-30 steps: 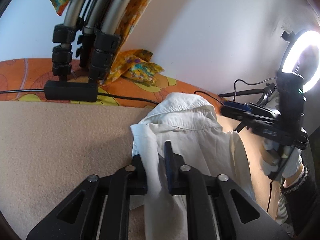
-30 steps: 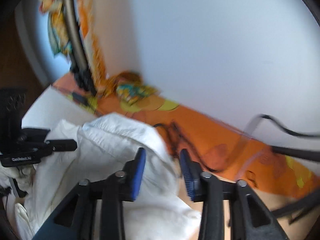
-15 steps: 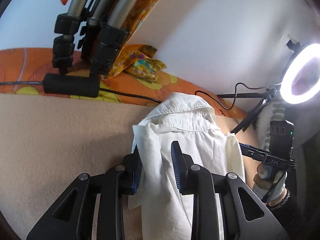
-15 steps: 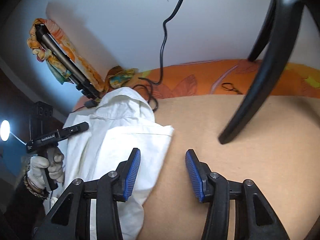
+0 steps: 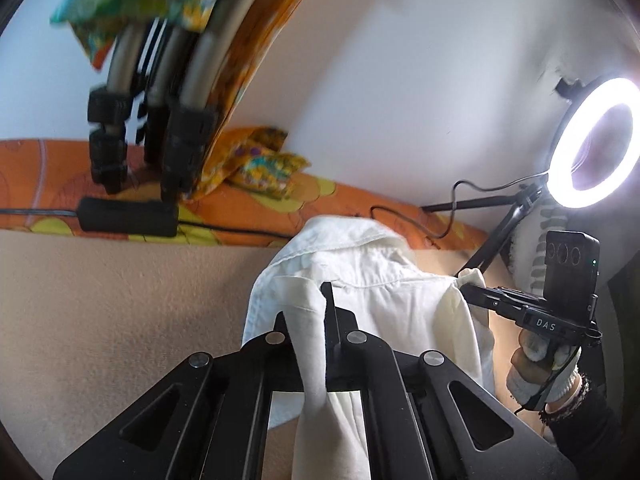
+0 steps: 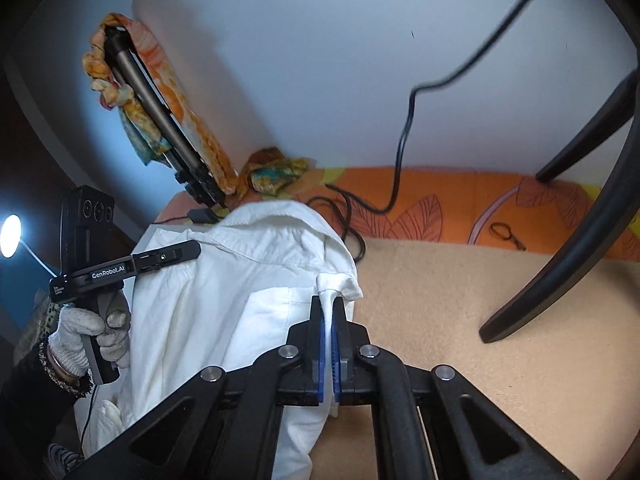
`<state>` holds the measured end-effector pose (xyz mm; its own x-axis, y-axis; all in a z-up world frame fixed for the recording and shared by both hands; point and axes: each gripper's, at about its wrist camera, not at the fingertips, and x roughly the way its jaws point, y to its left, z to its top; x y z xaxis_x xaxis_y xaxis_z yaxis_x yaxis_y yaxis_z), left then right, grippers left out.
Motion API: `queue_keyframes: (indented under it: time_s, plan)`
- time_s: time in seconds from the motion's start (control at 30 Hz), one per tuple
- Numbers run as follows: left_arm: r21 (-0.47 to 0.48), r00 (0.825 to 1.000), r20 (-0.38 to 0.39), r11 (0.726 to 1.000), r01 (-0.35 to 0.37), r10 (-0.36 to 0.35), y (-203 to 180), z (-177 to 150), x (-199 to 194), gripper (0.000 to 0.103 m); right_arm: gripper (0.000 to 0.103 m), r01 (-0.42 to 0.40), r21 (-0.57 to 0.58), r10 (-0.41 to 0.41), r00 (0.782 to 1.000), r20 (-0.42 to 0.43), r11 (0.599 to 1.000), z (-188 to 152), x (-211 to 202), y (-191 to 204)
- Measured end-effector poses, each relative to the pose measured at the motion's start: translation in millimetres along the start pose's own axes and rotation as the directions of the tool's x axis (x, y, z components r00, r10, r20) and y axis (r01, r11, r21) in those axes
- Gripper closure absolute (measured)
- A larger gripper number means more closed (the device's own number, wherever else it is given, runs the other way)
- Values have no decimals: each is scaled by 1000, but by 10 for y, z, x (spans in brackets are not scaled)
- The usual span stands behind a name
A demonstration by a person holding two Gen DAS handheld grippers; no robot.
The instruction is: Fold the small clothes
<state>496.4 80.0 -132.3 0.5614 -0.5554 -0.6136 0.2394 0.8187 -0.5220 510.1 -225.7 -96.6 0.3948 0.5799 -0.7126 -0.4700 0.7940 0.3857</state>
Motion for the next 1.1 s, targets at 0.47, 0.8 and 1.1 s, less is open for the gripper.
queue_keyframes:
  time_s: [0.47,0.8,1.1]
  plan:
    - [135,990,137,991,9,-28,-711,-155,-1029,102,103,23,-133,-4,990,144,991,-54,-997,662]
    - [186,985,171,983,6,-38,-1061,-846,-1666,102,103,59,-221,-13,979,202,974,-789,-1724,1173]
    - [231,995,102,973,-27,3,-1115,-1711,-1847,102,103,80,-252,-38,985,168,964,-1761,-1894,1371]
